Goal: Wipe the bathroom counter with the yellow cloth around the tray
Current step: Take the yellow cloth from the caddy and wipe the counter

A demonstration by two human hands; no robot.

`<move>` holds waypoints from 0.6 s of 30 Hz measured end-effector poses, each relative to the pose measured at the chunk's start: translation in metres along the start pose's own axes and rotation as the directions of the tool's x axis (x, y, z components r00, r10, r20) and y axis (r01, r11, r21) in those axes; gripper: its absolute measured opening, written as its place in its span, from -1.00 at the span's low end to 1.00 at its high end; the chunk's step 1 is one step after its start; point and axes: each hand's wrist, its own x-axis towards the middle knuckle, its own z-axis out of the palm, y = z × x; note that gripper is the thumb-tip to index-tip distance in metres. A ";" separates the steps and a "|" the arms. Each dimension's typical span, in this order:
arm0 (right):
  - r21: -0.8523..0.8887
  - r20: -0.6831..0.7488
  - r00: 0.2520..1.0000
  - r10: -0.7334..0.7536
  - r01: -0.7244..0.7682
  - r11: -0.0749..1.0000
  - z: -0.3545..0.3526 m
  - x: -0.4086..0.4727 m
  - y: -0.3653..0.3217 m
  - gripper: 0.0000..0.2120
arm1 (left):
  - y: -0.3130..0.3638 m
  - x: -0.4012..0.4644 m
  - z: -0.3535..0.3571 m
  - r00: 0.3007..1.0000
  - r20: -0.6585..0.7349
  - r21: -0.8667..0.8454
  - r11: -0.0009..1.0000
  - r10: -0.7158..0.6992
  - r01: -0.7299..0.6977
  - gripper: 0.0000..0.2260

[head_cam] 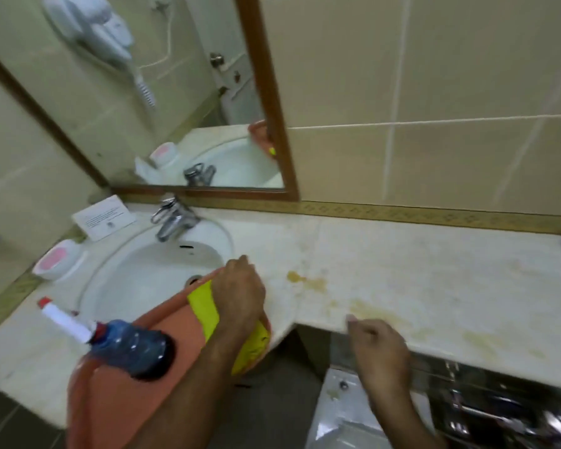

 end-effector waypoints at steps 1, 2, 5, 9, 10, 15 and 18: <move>-0.030 0.053 0.990 -0.127 0.129 0.991 0.028 -0.011 -0.021 -0.70 | -0.023 0.006 -0.002 0.985 0.045 0.008 0.986 -0.168 0.168 -0.82; -0.068 0.116 0.967 -0.226 0.235 0.970 0.047 -0.018 -0.036 -0.75 | -0.036 0.011 0.000 0.942 0.090 -0.006 0.945 -0.324 0.326 -0.77; -0.278 0.353 0.854 -0.383 0.486 0.829 0.108 -0.032 -0.070 -0.77 | -0.069 0.022 -0.001 0.710 0.240 -0.211 0.678 -0.662 0.704 -0.64; -0.520 0.490 0.804 -0.336 0.580 0.627 0.150 -0.039 -0.078 -0.80 | -0.079 0.015 0.001 0.656 0.516 -0.483 0.445 -0.551 0.754 -0.89; -0.545 0.490 0.804 -0.338 0.585 0.601 0.155 -0.041 -0.076 -0.79 | -0.084 0.013 -0.001 0.662 0.566 -0.485 0.450 -0.492 0.750 -0.82; -0.449 0.403 0.845 -0.352 0.518 0.728 0.155 -0.036 -0.064 -0.59 | -0.095 0.038 -0.017 0.767 0.555 -0.551 0.548 -0.322 0.629 -0.72; -0.146 0.269 0.892 -0.362 0.410 0.900 0.137 -0.026 -0.058 -0.18 | -0.084 0.031 -0.053 0.852 0.522 -0.705 0.542 -0.039 0.457 -0.85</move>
